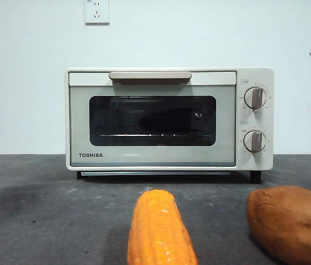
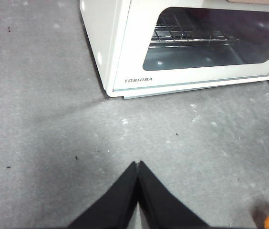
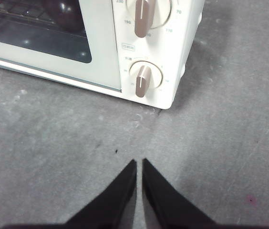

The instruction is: Take the eggplant from the table,put the eggplant in the oven

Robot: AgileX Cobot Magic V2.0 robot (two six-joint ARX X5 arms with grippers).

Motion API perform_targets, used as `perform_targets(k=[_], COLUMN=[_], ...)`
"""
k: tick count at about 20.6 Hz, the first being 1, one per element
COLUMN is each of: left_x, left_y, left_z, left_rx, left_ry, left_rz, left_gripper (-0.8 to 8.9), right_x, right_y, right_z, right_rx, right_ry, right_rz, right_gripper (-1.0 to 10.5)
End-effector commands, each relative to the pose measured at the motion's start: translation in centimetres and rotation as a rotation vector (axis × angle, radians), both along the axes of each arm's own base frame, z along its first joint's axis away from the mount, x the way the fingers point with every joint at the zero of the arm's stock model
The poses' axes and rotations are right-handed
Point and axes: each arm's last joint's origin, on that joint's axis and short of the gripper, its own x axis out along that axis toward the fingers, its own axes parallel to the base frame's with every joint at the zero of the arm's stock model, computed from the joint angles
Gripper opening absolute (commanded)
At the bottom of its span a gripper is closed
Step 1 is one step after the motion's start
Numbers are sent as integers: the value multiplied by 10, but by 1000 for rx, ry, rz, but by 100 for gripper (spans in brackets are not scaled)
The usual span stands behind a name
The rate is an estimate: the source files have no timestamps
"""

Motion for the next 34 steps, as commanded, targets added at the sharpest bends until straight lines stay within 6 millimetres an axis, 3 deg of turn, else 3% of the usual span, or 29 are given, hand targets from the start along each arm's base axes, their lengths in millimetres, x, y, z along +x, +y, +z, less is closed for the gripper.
perform_targets(k=[1,4,6,8,11,19,34], left_x=[0,-17,-33,-43,-50,-46,-47], left_y=[-1,9,18,28,38,52,55], left_z=[3,13,14,6,-23,-87,-91], left_rx=[3,148,148,124,106,162,176], left_ry=[-18,-175,-290,-420,-534,-453,-413], left_rz=[-7,-36,-3,93,191,328,352], left_gripper=[6,6,6,6,6,6,6], right_x=[1,1,1,1,1,1,1], right_y=[1,1,1,1,1,1,1], right_z=[3,3,3,3,3,3,3], right_rx=[15,15,15,15,15,15,15], right_ry=[-9,-8,-9,-9,-8,-9,-9], right_rz=[-3,-2,-3,-3,-3,-3,-3], right_gripper=[3,3,3,3,3,3,3])
